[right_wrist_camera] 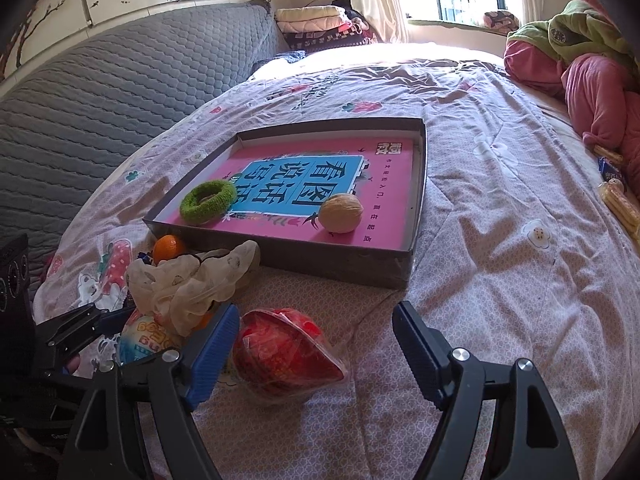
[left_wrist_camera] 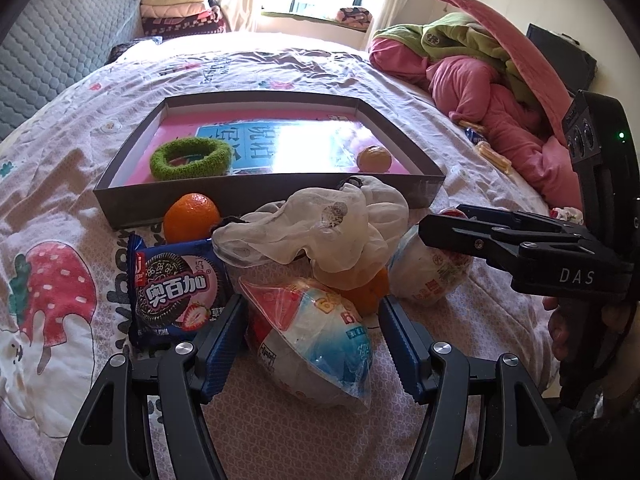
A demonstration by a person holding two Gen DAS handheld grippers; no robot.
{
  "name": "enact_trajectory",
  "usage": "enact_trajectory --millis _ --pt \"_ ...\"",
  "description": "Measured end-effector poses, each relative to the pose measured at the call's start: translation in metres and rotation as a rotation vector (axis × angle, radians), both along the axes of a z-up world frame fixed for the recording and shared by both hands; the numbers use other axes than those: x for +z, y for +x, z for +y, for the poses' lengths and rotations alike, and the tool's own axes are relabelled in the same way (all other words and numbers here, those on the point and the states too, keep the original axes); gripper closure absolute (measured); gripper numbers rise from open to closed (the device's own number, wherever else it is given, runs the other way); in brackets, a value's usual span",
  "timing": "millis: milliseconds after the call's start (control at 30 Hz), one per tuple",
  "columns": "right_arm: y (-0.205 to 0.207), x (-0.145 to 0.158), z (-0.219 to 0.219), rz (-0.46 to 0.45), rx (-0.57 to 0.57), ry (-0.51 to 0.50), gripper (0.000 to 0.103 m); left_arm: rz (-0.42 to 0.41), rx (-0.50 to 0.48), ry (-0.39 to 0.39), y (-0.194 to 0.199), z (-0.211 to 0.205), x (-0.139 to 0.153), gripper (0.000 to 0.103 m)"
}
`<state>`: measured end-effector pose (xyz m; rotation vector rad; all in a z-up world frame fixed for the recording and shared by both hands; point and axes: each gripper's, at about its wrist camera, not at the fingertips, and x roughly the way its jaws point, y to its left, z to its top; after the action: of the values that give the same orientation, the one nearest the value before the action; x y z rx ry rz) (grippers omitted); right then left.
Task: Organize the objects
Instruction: 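Grasp the clear bag with blue-white toy with the left gripper while the right grasps the red-wrapped egg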
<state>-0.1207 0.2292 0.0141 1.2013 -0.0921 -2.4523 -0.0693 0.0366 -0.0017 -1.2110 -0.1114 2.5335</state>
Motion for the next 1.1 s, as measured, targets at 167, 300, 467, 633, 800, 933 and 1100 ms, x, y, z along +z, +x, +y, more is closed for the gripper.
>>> enact_trajectory --millis 167,300,467,633,800,933,1100 --pt "-0.001 -0.002 0.002 -0.027 0.021 -0.042 0.025 -0.010 -0.011 0.003 0.001 0.002 -0.002 0.034" --pt "0.000 -0.002 0.000 -0.037 0.040 -0.054 0.025 -0.020 -0.023 0.005 0.001 0.003 -0.003 0.034" --pt "0.005 -0.003 -0.009 -0.029 0.081 -0.024 0.025 -0.032 -0.031 -0.003 0.002 0.004 -0.006 0.037" --pt "0.011 -0.004 -0.020 -0.019 0.131 0.026 0.025 -0.037 -0.035 -0.002 0.001 0.002 -0.007 0.041" --pt "0.018 -0.003 -0.029 0.004 0.166 0.070 0.034 -0.044 -0.036 0.009 0.001 0.001 -0.008 0.042" --pt "0.025 -0.003 -0.036 0.021 0.202 0.109 0.041 -0.044 -0.035 0.008 0.001 0.002 -0.008 0.042" --pt "0.029 -0.007 -0.041 0.021 0.224 0.152 0.047 -0.047 -0.032 0.006 0.000 0.002 -0.008 0.042"
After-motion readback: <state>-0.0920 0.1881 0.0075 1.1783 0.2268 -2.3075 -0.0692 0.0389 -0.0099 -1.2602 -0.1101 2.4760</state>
